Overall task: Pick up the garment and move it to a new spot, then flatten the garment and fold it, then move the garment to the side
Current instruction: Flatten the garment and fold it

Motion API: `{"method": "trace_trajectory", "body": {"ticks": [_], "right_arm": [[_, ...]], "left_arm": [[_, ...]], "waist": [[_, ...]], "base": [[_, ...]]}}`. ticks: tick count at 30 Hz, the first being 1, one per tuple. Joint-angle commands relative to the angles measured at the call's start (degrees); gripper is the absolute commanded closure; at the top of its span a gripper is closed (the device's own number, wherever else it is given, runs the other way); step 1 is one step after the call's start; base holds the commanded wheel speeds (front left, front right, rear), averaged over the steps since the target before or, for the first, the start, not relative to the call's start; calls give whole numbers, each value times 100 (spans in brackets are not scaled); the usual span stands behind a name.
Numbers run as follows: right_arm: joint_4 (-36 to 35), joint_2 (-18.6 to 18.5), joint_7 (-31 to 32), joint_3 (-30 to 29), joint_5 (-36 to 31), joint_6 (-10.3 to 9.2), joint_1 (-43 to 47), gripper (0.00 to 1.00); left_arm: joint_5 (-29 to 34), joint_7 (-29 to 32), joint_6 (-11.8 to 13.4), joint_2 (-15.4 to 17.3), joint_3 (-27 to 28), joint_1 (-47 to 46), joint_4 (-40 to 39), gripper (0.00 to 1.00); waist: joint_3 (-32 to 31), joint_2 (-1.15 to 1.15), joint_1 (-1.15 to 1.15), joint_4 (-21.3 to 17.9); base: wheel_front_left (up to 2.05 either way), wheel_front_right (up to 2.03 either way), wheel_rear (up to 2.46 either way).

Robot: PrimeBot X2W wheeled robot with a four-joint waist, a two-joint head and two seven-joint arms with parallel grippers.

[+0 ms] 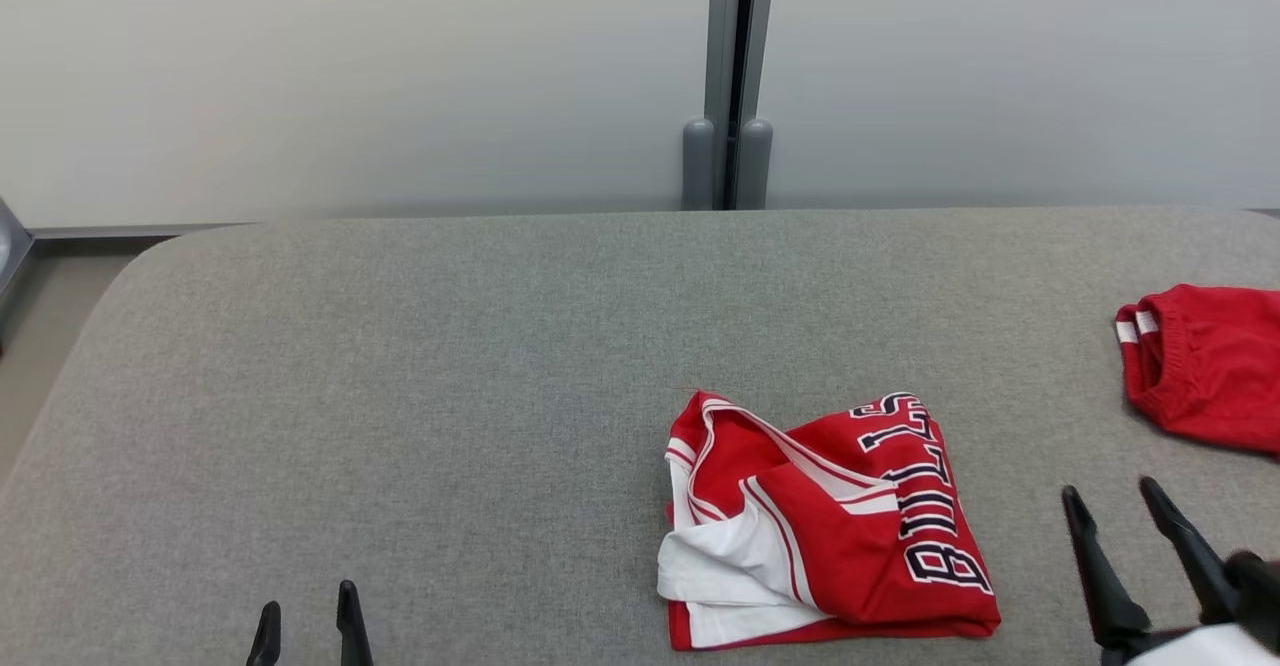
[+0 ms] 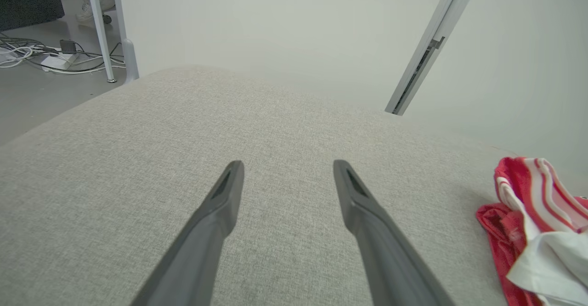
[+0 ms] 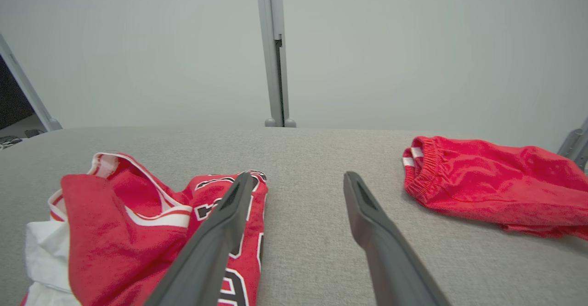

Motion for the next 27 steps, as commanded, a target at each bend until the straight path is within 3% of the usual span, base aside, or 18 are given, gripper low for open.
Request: {"method": "trace_trajectory", "body": {"ticks": [1, 6, 10, 15, 20, 21, 22, 23, 27], "right_arm": [[167, 3, -238, -172, -145, 1, 146, 0], [776, 261, -613, -869, -532, 0, 495, 0], [783, 604, -625, -1353, -790, 0, 729, 0], [670, 800, -628, -1389, -970, 0, 728, 0], [523, 766, -628, -1178, -1005, 0, 493, 1], [520, 757, -629, -1065, -984, 1, 419, 58], [554, 723, -629, -903, -976, 1, 324, 85], [583, 699, -628, -737, -978, 0, 176, 100], [1067, 653, -611, -37, -923, 1, -538, 100]], "left_arm": [[55, 3, 8, 20, 8, 36, -25, 0], [117, 3, -2, 20, -18, 52, -49, 0], [98, 3, 26, 21, 53, 99, -74, 0], [84, 3, 12, 21, 160, 136, -118, 0], [109, 3, -18, 20, 183, 98, -139, 0], [115, 3, -23, 20, 185, 76, -144, 0], [123, 3, -33, 21, 182, 45, -146, 0], [137, 3, -45, 20, 169, 4, -146, 0], [191, 2, -103, 22, 68, -165, -115, 0]], "waist": [[-119, 0, 0, -39], [-242, 0, 0, -4], [-279, 0, 0, 20], [-242, 0, 0, -2], [-179, 0, 0, -1], [-154, 0, 0, 3], [-120, 0, 0, 7], [-75, 0, 0, 10], [122, 0, 0, 50]], "base": [[0, 0, 0], [0, 0, 0], [0, 0, 0], [0, 0, 0], [0, 0, 0], [0, 0, 0], [0, 0, 0], [0, 0, 0], [0, 0, 0]]}}
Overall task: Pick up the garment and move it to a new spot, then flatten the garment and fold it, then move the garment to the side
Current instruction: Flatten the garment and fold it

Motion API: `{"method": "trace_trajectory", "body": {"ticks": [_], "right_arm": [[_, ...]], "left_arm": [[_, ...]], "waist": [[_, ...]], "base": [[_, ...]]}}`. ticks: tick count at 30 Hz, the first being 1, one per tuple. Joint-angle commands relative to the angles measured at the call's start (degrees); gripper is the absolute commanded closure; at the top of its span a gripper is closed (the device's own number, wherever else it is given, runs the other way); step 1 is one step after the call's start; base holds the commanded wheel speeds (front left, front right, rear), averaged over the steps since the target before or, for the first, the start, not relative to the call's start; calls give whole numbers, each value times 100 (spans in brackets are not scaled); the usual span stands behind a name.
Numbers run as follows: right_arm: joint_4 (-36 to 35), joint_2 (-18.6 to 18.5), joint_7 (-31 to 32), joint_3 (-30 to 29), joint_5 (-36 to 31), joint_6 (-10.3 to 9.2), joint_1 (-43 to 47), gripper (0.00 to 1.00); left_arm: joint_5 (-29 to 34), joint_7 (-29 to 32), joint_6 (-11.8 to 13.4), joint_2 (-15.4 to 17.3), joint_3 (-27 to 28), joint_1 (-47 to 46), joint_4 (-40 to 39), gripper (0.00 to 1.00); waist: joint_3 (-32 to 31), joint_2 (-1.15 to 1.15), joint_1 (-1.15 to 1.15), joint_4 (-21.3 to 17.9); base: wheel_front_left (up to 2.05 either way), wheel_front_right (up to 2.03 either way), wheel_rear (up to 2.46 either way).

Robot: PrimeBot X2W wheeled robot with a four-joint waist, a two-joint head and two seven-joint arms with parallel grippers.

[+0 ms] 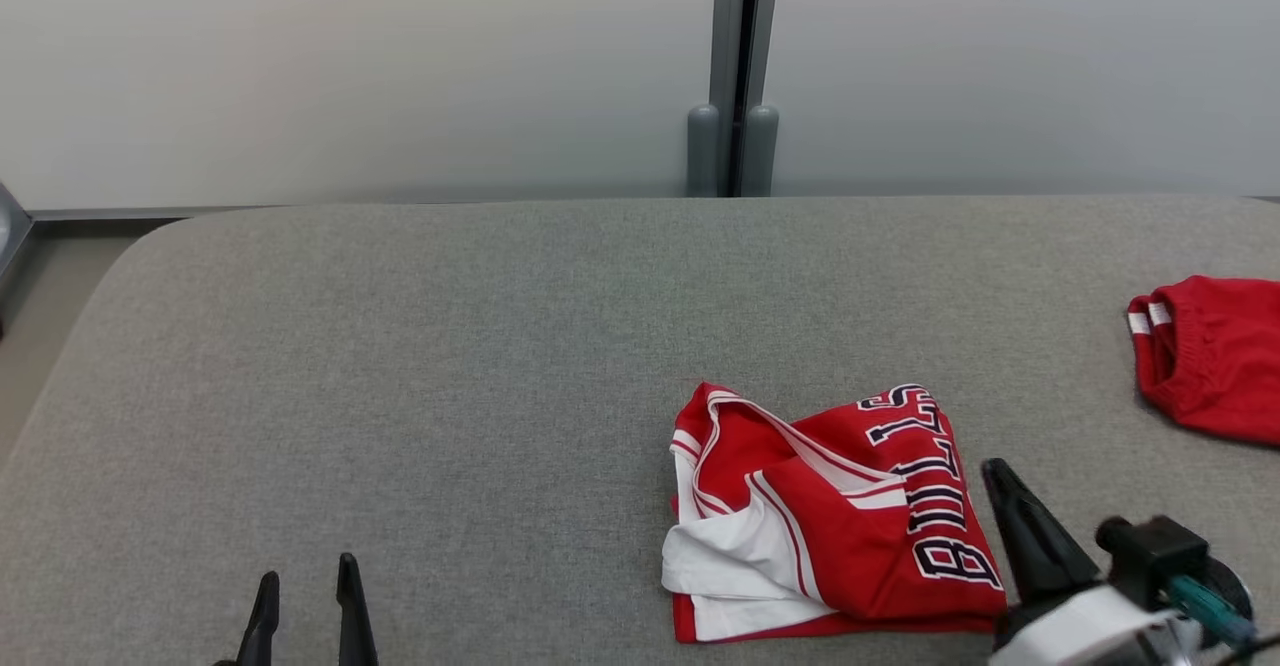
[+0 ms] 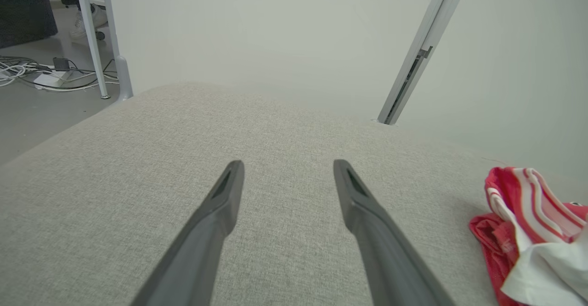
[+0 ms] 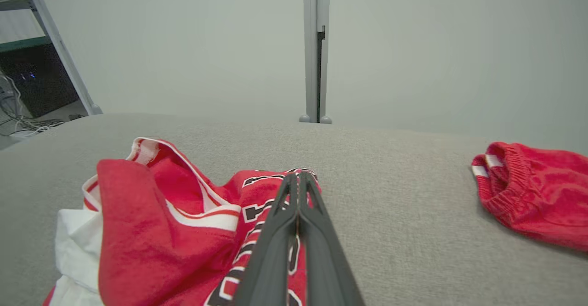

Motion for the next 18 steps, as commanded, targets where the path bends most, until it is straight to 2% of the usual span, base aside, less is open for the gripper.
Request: {"method": "trace_trajectory", "body": {"ticks": [1, 5, 9, 14, 18], "right_arm": [[61, -6, 15, 49, 26, 0, -122, 100], [755, 87, 148, 431, 63, 0, -770, 100], [1345, 132, 164, 529, 56, 0, -1123, 100], [1838, 145, 178, 667, 74, 0, -1330, 100], [1994, 186, 163, 1021, 97, 0, -1440, 100]], "left_arm": [[44, 4, -14, 23, 0, -112, 3, 0], [70, 3, -69, 24, 3, -220, 51, 0], [85, 3, -107, 22, 10, -262, 96, 0], [77, 4, -88, 22, 26, -258, 103, 0], [52, 4, -84, 23, 12, -301, 113, 0]], "waist": [[104, 0, 0, 37], [261, 0, 0, 122], [328, 0, 0, 221], [394, 0, 0, 276], [437, 0, 0, 290]], "base": [[0, 0, 0], [0, 0, 0], [0, 0, 0], [0, 0, 0], [0, 0, 0]]}}
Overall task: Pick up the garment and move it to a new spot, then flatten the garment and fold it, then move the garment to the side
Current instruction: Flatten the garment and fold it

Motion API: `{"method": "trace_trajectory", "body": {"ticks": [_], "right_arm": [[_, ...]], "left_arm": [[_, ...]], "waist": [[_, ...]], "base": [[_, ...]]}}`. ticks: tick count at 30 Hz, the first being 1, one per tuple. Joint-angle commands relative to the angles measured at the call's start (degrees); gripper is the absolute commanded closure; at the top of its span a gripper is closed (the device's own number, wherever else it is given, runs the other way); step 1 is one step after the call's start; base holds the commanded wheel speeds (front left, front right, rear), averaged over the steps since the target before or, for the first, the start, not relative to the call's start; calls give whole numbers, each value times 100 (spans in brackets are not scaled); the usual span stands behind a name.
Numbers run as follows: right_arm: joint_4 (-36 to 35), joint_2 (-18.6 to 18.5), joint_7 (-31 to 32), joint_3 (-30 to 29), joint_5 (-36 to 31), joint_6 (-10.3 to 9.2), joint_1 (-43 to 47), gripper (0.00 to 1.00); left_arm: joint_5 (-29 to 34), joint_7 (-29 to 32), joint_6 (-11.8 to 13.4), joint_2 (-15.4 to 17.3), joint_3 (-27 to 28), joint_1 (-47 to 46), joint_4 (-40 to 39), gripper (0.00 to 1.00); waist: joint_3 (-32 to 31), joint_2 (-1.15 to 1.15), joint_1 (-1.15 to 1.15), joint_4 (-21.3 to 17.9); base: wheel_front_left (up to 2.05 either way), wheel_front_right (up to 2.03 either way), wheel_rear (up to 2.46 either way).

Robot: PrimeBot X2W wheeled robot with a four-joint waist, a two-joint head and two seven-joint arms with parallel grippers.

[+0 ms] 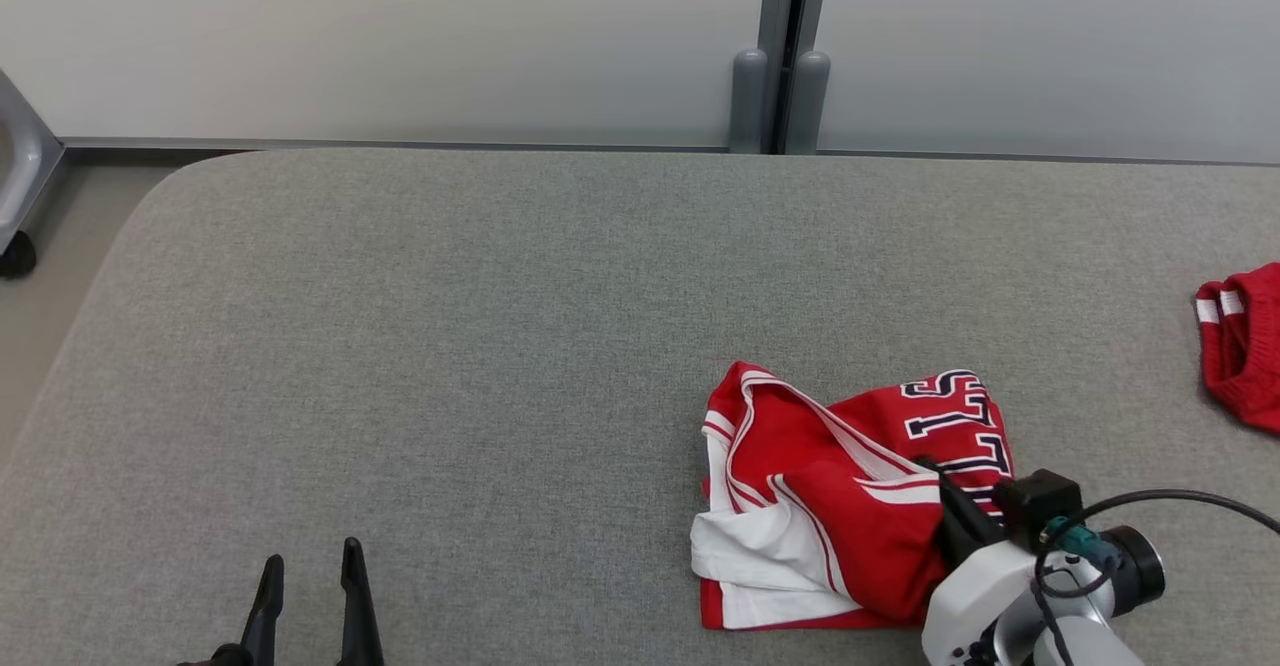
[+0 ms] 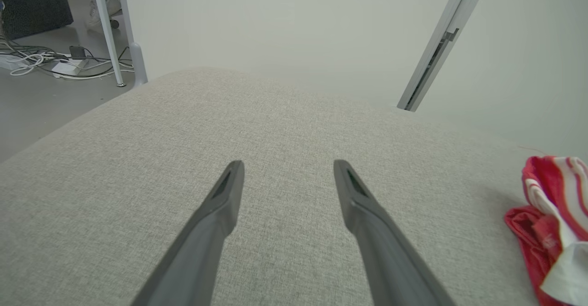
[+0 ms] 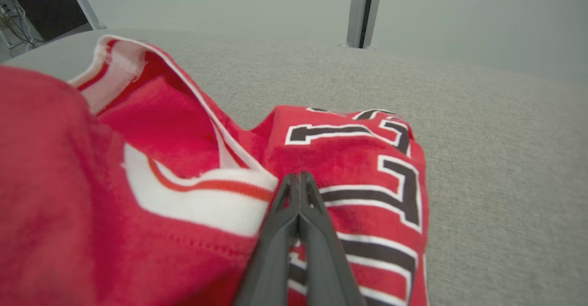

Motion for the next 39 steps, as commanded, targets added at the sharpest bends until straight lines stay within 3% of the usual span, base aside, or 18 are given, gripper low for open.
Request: {"method": "trace_trajectory", "body": {"ticks": [1, 15, 33, 39], "right_arm": [[28, 9, -27, 178, 46, 0, -76, 100], [-128, 41, -39, 1884, 563, 0, -92, 100], [72, 210, 39, 2927, 866, 0, -336, 100], [-179, 148, -128, 2650, 989, 0, -267, 100]], "left_arm": [[-18, 4, -3, 22, -3, -110, 10, 0], [-83, 3, 85, 23, -70, -29, 49, 0], [-218, 4, 183, 22, -92, 111, 42, 0], [-164, 3, 179, 24, -25, 188, -50, 0]], "waist": [[9, 0, 0, 13], [-124, 0, 0, 221], [-429, 0, 0, -2], [-578, 0, 0, -197]], "base": [[0, 0, 0], [0, 0, 0], [0, 0, 0], [0, 0, 0]]}}
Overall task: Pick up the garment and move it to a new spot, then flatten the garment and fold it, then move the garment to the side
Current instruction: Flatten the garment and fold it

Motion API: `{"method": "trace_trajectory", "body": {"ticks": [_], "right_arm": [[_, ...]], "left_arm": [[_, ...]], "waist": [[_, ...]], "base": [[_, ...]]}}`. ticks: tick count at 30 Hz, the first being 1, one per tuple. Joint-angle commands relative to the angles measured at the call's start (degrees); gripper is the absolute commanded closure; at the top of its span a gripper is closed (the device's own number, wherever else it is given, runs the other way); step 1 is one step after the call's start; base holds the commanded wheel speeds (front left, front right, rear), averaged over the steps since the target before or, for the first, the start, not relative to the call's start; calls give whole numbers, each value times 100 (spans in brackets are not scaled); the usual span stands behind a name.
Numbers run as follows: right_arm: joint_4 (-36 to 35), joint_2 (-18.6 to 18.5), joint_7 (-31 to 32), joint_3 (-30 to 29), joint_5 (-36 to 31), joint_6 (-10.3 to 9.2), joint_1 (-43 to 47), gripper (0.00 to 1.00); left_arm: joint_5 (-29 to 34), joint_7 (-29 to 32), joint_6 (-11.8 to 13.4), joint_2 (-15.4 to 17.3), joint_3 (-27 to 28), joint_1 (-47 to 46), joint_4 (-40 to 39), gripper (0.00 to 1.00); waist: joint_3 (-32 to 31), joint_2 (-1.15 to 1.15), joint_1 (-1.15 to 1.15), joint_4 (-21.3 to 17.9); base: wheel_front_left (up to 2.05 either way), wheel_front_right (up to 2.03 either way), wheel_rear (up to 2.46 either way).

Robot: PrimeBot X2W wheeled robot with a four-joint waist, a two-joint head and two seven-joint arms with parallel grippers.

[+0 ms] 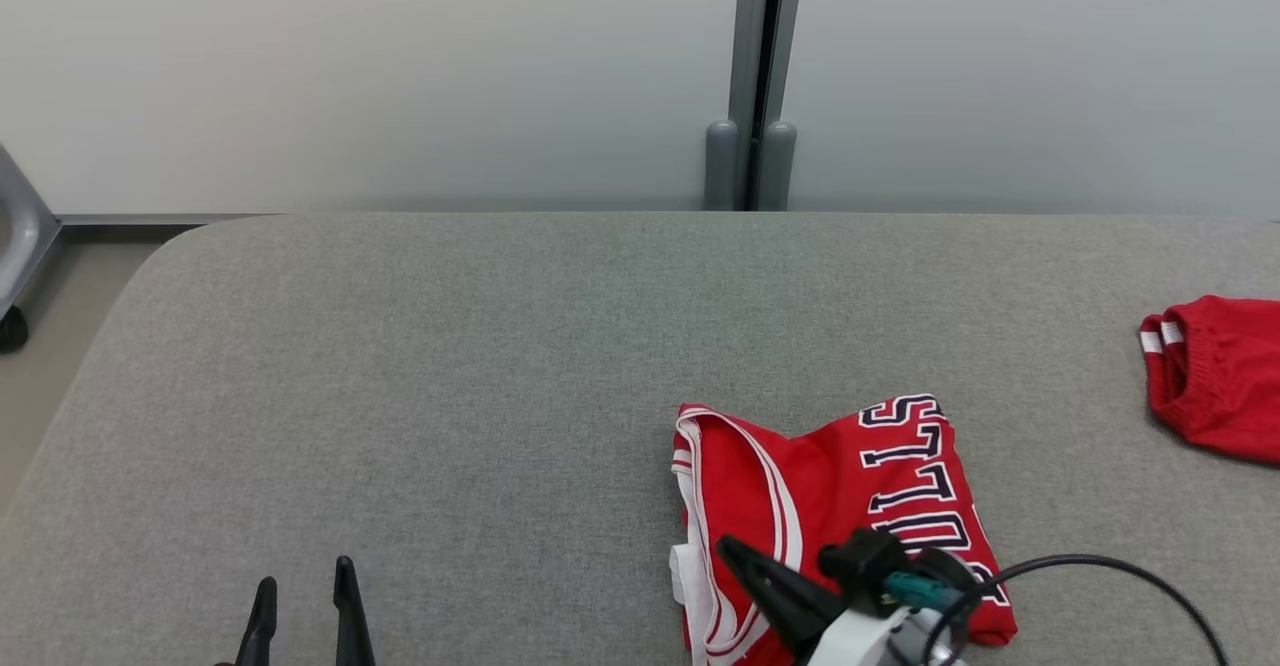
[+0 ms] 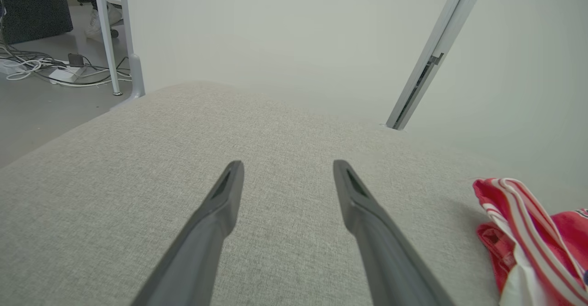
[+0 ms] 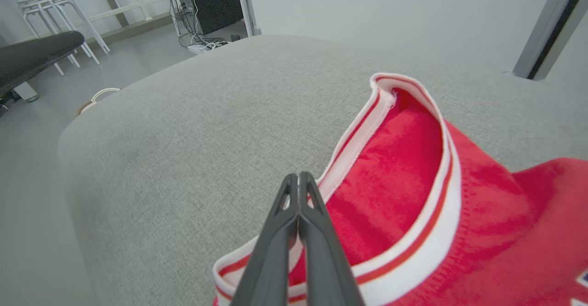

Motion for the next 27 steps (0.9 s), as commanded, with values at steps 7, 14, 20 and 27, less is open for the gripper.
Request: {"method": "trace_trajectory", "body": {"ticks": [7, 14, 20, 27], "right_arm": [[-1232, -535, -149, -1737, -385, 0, 820, 0], [-2470, -754, -151, -3647, -894, 0, 2313, 0], [-2583, -610, -148, -4565, -1065, 0, 3027, 0], [-2553, -389, -149, -4801, -1125, 0, 3206, 0]], "left_arm": [[128, 3, 3, 24, 226, 136, -210, 0], [460, 4, -104, 24, 275, 197, -299, 0], [695, 4, -216, 25, 272, 265, -300, 0], [717, 4, -276, 23, 249, 296, -275, 0]], "waist": [[-241, 0, 0, -188], [-384, 0, 0, -131], [-404, 0, 0, -103], [-394, 0, 0, -97]], "base": [[0, 0, 0], [0, 0, 0], [0, 0, 0], [0, 0, 0]]}}
